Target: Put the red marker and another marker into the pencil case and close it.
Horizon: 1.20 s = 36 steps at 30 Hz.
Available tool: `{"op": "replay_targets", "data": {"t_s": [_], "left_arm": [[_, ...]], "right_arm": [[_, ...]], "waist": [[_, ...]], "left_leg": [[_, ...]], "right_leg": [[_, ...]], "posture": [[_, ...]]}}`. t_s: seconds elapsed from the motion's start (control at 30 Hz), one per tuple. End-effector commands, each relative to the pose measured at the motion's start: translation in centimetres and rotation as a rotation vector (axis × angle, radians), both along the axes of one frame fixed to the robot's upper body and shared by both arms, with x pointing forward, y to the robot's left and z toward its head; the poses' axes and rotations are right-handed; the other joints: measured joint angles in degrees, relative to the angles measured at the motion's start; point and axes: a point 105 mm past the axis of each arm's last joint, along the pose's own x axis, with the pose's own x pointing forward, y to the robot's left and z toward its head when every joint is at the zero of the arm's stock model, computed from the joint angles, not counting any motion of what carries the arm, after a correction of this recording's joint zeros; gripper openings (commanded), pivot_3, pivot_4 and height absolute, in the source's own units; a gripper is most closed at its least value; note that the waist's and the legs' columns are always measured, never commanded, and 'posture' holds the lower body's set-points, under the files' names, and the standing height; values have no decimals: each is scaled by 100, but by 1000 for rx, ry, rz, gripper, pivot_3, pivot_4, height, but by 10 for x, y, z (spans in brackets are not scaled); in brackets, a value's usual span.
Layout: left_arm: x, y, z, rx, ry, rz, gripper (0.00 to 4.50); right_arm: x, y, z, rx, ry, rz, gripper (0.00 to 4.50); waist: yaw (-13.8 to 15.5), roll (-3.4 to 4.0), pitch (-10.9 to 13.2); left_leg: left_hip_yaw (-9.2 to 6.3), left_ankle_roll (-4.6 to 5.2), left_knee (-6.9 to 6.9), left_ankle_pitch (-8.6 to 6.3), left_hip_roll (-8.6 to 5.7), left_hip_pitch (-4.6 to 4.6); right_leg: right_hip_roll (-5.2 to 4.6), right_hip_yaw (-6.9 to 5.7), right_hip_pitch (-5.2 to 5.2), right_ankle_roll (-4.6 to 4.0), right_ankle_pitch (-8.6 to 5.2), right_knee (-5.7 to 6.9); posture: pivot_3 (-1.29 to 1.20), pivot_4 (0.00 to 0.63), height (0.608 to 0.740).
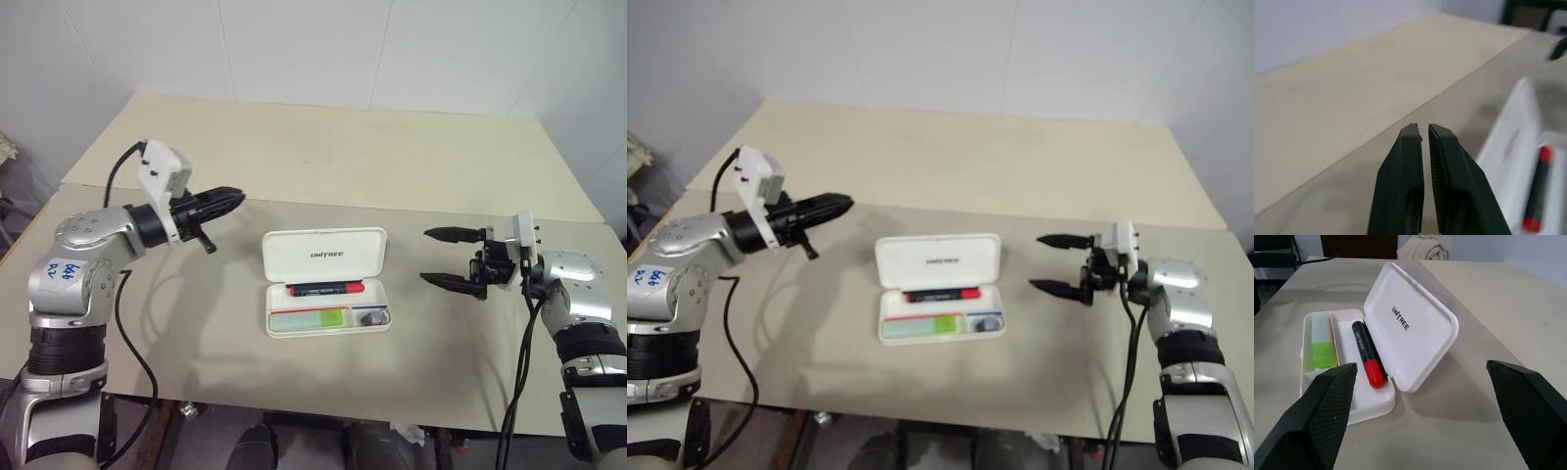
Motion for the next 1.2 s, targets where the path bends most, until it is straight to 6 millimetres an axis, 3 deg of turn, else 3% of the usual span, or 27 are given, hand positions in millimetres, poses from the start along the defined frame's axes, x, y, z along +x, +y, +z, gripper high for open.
{"op": "replay_targets", "data": {"t_s": [0.03, 0.2, 0.33, 0.43, 0.7, 0.83, 0.97, 1.2], "left_arm": [[6, 28, -4, -13, 25, 47, 333], [24, 38, -23, -68, 123, 32, 333], [28, 22, -38, -108, 229, -113, 333], [26, 2, -30, -197, 249, -277, 333], [42, -11, -36, -187, 312, -334, 333], [38, -29, -44, -160, 387, -444, 333], [32, -39, -67, -102, 469, -503, 333], [23, -64, -53, -60, 432, -658, 333]], "right_arm": [[-9, -2, 12, 8, -76, 58, 4500], [-7, -2, 10, -1, -71, 56, 4500], [-7, -1, 11, -1, -77, 57, 4500], [-7, -3, 12, -2, -81, 53, 4500], [-8, -6, 13, -5, -85, 43, 4500], [-9, -7, 12, -4, -88, 39, 4500], [-10, -7, 11, 6, -91, 36, 4500], [-16, -12, 13, 32, -78, 35, 4500]], "waist": [[-2, 0, 0], [2, 0, 1], [31, 1, 1], [39, 0, 1], [-11, 1, 1], [-7, 0, 1], [-6, 0, 1], [1, 0, 1]], "left_leg": [[0, 0, -1, 0, 0, 0], [3, 1, 0, -1, -2, -1], [3, 1, 4, 0, -5, -3], [4, 1, 4, -1, -5, -8], [10, -1, 6, 0, -6, -10], [12, 0, 7, 0, -9, -10], [12, 0, 5, 0, -8, -11], [13, 0, 6, 0, -7, -11]], "right_leg": [[0, 0, -1, 0, 0, 1], [-1, 0, -4, 0, 0, 3], [-1, -2, -4, 0, 0, 6], [-2, -3, -6, 0, 0, 4], [5, 0, -15, 0, 0, 11], [4, 2, -14, 0, 0, 11], [4, 2, -15, 0, 0, 8], [4, 4, -15, 0, 0, 10]], "posture": [[0, 150, 740], [0, 150, 740], [0, 150, 740], [0, 150, 740], [0, 150, 740], [0, 150, 740], [0, 150, 740], [0, 150, 740]]}}
